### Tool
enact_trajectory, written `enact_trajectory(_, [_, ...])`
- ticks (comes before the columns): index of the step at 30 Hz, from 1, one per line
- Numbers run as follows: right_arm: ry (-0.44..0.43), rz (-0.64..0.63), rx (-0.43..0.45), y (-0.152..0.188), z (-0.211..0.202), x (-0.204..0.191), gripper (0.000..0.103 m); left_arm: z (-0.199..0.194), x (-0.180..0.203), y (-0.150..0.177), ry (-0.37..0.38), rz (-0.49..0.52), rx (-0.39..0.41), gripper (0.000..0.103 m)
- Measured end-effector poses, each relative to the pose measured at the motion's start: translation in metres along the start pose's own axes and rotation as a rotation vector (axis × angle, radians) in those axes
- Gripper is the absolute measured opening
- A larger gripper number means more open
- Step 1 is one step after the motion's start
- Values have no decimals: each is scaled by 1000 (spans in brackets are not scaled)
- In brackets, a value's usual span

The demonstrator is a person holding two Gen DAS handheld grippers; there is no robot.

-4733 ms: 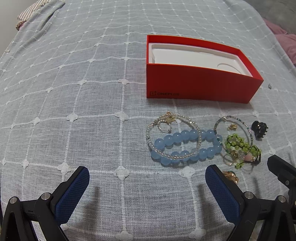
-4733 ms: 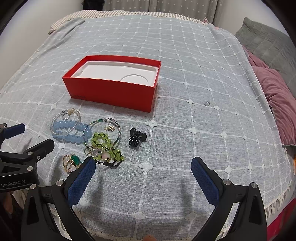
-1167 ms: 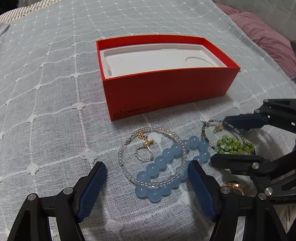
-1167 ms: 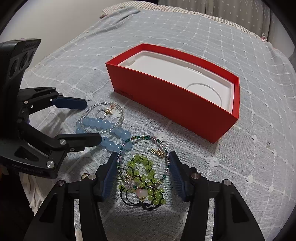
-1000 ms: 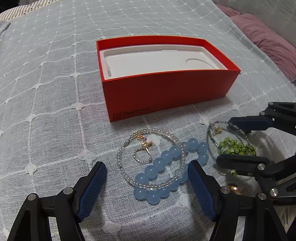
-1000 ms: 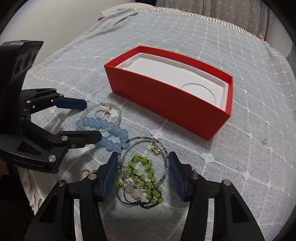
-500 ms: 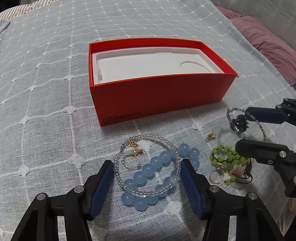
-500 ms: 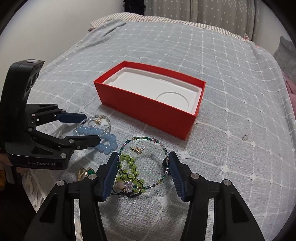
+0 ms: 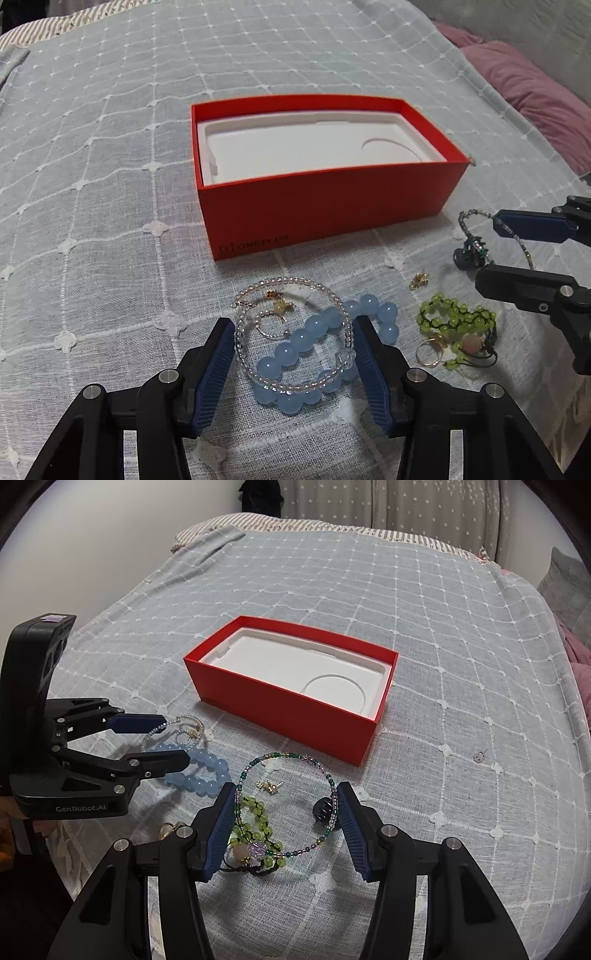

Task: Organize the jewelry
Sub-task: 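Carry both bracelets into the red box and open both tools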

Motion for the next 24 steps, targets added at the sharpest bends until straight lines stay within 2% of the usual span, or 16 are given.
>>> enact_trajectory(11, [25, 12, 47, -26, -2, 8, 57, -23, 1, -30, -25, 19, 97, 55])
enact_trajectory(18, [53, 23, 96, -56, 4, 22, 57, -15, -3, -64, -26, 1, 142, 55])
enact_trajectory(24, [51, 29, 99, -71, 20, 30, 57, 0, 0, -83, -42, 19, 173, 55])
Point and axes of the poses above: each gripper's, at about its wrist camera, not at the fingertips, and z roughly the way its jaws point, x to its right, y to its underside, the point moved 5 cm from there along z, roughly the way its jaws point
